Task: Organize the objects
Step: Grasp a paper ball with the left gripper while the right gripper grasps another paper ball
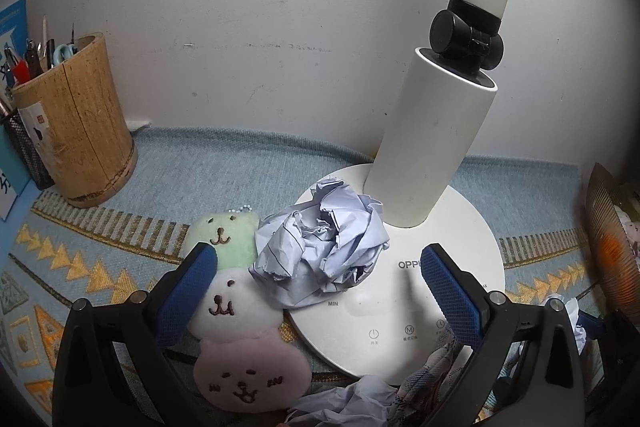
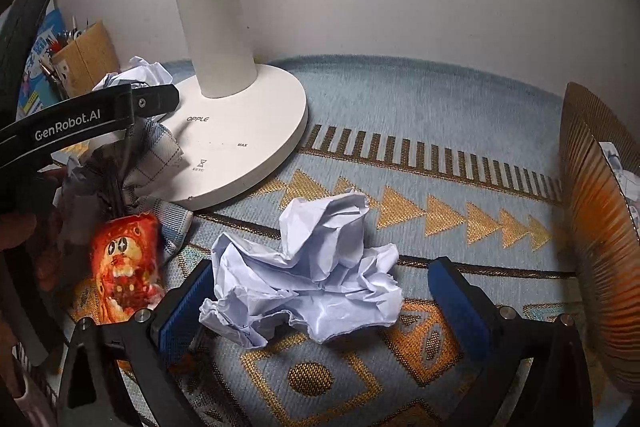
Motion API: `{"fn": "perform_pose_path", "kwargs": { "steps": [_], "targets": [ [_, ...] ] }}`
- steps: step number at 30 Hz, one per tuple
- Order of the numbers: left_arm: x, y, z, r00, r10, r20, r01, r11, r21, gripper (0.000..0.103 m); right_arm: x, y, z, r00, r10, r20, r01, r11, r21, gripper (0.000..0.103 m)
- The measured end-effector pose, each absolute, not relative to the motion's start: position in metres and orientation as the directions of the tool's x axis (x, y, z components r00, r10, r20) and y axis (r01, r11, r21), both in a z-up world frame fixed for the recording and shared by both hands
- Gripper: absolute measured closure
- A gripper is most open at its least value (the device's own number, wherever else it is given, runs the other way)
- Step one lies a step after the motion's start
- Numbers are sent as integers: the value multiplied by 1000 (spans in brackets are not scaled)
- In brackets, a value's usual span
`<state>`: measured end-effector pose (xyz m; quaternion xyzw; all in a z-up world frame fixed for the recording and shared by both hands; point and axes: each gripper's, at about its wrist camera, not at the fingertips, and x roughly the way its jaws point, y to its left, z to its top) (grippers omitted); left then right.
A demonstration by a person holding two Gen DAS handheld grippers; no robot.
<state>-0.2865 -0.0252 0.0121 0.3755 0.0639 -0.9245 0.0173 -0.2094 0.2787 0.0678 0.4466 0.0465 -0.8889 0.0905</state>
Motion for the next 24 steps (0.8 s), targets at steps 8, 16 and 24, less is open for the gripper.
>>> {"fn": "perform_pose_path", "kwargs": {
  "steps": [8, 16, 24],
  "targets": [
    [-285, -8, 14, -760, -77, -645, 123, -992, -26, 57, -202, 283, 78, -637, -162, -754, 214, -976, 29, 50],
    [-257, -25, 38, -848, -109, -519, 153, -987, -42, 57, -190, 291, 88, -671, -270, -691, 262, -958, 120, 51],
    [-251, -24, 48, -842, -160, -514, 189, -982, -4, 56, -186, 289, 91, -686, -254, -682, 250, -962, 108, 50]
  ]
}}
